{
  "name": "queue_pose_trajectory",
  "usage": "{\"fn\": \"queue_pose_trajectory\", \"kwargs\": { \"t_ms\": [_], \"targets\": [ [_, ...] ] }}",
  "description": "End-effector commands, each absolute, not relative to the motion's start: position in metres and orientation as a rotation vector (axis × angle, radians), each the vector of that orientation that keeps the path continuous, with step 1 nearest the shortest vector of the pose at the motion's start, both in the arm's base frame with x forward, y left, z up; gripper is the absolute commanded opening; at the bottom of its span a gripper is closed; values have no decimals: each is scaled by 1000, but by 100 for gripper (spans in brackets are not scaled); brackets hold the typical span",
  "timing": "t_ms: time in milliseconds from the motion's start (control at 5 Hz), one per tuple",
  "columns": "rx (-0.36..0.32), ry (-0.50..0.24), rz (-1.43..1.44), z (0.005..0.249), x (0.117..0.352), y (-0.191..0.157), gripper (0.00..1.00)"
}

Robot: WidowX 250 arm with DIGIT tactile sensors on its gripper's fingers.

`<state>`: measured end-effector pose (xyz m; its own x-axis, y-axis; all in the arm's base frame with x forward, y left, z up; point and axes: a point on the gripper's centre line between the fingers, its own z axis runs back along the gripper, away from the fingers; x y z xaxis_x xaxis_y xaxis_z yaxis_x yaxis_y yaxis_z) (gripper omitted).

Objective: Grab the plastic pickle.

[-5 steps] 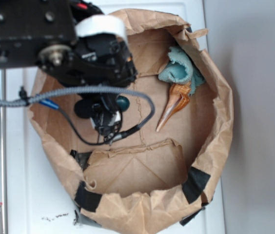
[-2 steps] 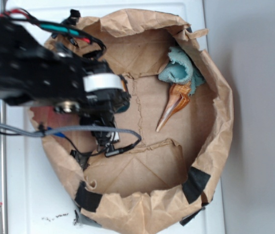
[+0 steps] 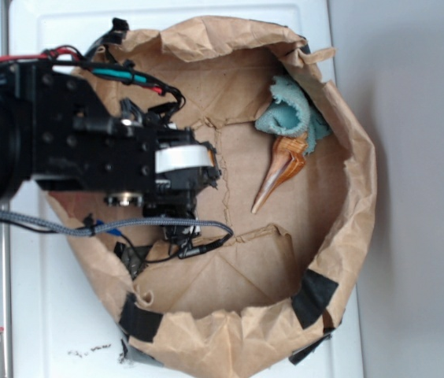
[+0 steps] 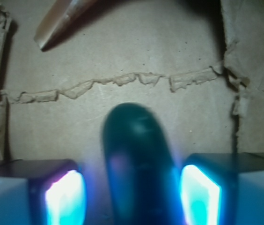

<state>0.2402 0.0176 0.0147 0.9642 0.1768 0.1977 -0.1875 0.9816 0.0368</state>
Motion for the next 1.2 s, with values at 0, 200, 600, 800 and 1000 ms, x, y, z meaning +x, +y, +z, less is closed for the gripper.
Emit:
{"fn": "queue_pose_trajectory", "kwargs": {
  "t_ms": [0,200,600,800,1000],
  "targets": [
    [-1,-210,179,36,245,21,0],
    [-59,-202,205,67,247,21,0],
    [-147,-154,273,136,260,30,0],
    [-151,-159,292,146,262,29,0],
    [-96,-205,262,145,265,25,0]
  ]
}}
